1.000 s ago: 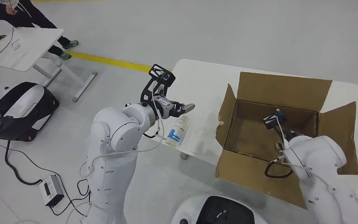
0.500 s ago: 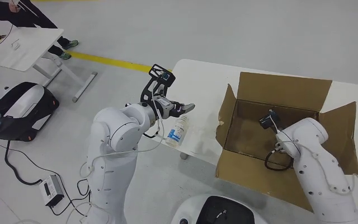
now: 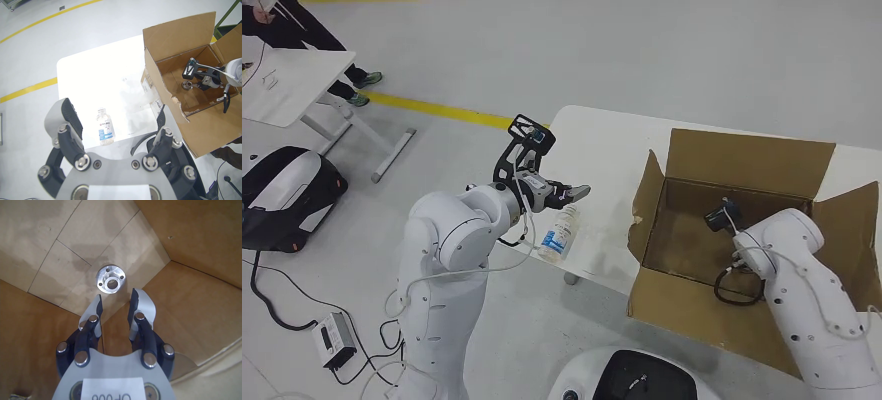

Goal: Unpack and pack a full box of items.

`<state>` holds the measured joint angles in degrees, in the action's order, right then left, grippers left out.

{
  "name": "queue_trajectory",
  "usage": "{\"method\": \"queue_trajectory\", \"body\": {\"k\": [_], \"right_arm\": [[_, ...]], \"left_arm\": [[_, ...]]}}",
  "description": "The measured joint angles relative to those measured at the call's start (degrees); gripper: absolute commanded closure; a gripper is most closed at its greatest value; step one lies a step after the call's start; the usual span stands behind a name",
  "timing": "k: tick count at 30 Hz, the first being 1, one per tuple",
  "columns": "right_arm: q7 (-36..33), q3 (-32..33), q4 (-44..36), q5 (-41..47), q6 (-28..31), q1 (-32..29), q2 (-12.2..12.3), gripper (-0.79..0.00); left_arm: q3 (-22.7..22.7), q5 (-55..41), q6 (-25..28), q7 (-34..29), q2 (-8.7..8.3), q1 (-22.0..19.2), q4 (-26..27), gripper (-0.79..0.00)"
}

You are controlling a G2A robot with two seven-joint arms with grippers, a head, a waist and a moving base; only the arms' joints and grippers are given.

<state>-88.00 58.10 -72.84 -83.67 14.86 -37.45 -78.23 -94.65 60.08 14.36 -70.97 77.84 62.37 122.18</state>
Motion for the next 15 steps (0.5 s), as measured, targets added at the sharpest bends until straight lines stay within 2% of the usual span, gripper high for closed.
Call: {"method": "queue_trajectory", "body": {"k": [15], "right_arm": [[2.5, -0.5, 5.6, 0.4, -0.6, 1.2, -0.6, -0.314]], "left_arm": [[0.0, 0.0, 0.0, 0.0, 0.00, 0.0, 0.0, -0.785]]}}
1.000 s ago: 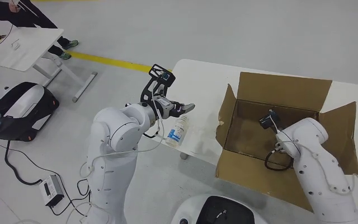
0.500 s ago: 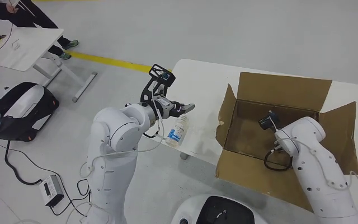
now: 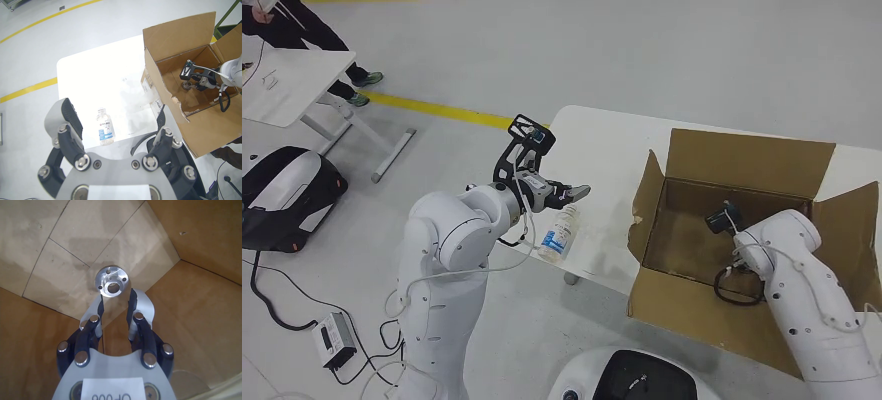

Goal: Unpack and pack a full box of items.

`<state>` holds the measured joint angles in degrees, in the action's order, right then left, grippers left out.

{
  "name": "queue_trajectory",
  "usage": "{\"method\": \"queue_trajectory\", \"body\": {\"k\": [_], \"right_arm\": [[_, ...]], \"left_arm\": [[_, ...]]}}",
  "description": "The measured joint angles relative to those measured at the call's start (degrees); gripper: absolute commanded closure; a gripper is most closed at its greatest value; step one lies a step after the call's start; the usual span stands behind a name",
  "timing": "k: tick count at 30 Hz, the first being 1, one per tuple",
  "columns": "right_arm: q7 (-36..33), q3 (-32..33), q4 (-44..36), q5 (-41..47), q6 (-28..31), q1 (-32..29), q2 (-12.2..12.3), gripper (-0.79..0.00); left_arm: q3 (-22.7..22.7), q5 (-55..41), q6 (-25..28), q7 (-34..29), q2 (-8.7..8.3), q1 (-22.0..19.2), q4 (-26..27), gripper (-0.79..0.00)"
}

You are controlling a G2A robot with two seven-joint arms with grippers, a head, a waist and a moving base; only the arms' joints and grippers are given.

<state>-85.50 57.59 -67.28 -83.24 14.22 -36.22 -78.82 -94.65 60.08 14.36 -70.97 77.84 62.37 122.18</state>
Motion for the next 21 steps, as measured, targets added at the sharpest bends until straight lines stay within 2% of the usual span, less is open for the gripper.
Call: {"method": "queue_trajectory", "body": {"k": [21], "right_arm": [[3.0, -2.2, 6.0, -0.5, -0.7, 1.7, -1.3, -0.302]], "left_arm": [[0.0, 0.0, 0.0, 0.0, 0.00, 0.0, 0.0, -0.785]]}}
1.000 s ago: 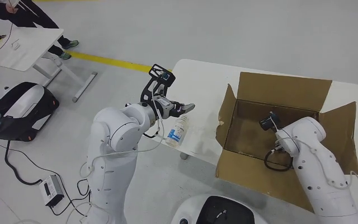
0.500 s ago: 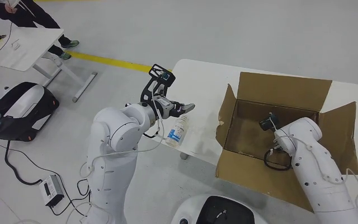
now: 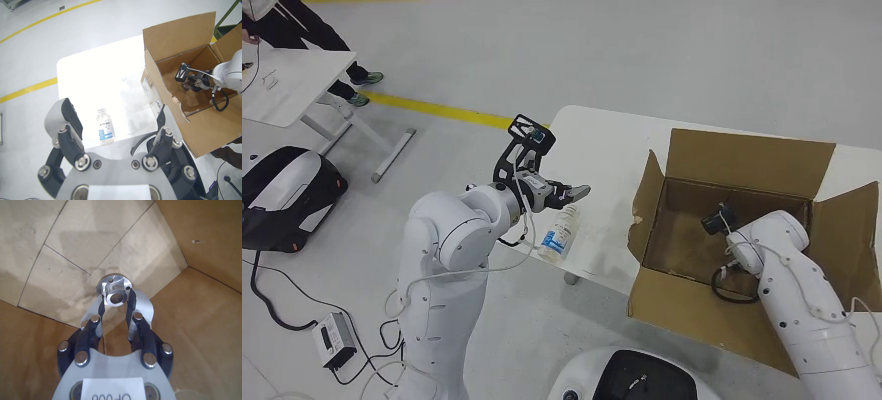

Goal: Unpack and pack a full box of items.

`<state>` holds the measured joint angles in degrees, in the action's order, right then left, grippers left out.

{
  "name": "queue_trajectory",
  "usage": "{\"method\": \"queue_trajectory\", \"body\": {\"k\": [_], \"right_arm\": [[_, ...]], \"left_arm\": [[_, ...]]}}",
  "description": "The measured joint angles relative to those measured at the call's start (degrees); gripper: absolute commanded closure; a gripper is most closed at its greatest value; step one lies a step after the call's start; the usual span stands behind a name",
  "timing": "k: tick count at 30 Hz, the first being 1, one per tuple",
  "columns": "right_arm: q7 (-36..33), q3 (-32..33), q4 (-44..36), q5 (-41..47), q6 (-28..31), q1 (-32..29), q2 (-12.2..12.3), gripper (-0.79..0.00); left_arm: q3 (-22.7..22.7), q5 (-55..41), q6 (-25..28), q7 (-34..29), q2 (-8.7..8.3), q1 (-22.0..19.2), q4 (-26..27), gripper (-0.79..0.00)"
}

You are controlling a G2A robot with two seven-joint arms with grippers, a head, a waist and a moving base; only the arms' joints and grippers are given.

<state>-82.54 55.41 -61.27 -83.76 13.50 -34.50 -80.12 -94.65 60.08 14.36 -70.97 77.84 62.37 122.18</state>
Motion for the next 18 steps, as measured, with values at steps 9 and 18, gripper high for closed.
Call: {"method": "queue_trajectory", "body": {"k": [9, 18], "right_arm": [[0.4, -0.4, 1.6, 0.3, 0.3, 0.5, -0.5, -0.120], [0.7, -0.8, 2.3, 1.1, 0.3, 0.8, -0.9, 0.000]], "left_arm": [[0.0, 0.0, 0.0, 0.0, 0.00, 0.0, 0.0, -0.785], [0.0, 0.0, 0.0, 0.0, 0.00, 0.0, 0.0, -0.785]]}}
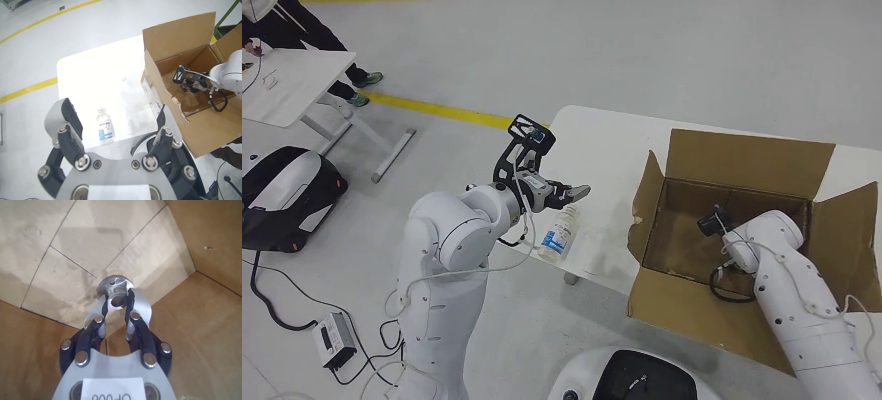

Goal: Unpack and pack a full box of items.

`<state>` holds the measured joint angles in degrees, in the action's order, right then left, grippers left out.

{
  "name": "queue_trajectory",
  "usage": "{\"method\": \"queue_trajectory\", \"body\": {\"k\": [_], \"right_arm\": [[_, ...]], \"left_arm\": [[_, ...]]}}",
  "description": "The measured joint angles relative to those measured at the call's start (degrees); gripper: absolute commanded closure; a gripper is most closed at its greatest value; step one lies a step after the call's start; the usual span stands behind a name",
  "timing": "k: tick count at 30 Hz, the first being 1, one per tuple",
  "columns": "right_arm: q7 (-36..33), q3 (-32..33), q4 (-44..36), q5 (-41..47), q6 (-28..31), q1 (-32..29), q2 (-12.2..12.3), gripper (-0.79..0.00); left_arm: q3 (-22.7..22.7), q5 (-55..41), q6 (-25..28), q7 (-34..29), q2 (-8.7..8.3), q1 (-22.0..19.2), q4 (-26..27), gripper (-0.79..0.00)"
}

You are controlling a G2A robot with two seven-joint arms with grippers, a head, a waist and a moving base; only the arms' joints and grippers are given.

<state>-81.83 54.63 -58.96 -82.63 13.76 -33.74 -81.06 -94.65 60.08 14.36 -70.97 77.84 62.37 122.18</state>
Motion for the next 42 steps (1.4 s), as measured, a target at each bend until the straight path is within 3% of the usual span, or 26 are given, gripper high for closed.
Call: {"method": "queue_trajectory", "body": {"k": [6, 12, 25, 31, 42], "right_arm": [[0.1, 0.7, -2.2, 1.3, 0.2, -0.1, -0.1, 0.000], [0.1, 3.7, -9.3, 2.1, -0.2, -1.8, 0.7, 0.000], [-2.1, 18.5, -42.9, 5.4, 2.9, -14.4, 4.3, 0.000], [-0.3, 24.6, -54.1, 8.4, 3.7, -19.8, 5.3, 0.000], [0.6, 24.9, -54.8, 8.5, 3.8, -20.4, 5.3, 0.000]], "left_arm": [[0.0, 0.0, 0.0, 0.0, 0.00, 0.0, 0.0, -0.785], [0.0, 0.0, 0.0, 0.0, 0.00, 0.0, 0.0, -0.785], [0.0, 0.0, 0.0, 0.0, 0.00, 0.0, 0.0, -0.785], [0.0, 0.0, 0.0, 0.0, 0.00, 0.0, 0.0, -0.785], [0.0, 0.0, 0.0, 0.0, 0.00, 0.0, 0.0, -0.785]]}}
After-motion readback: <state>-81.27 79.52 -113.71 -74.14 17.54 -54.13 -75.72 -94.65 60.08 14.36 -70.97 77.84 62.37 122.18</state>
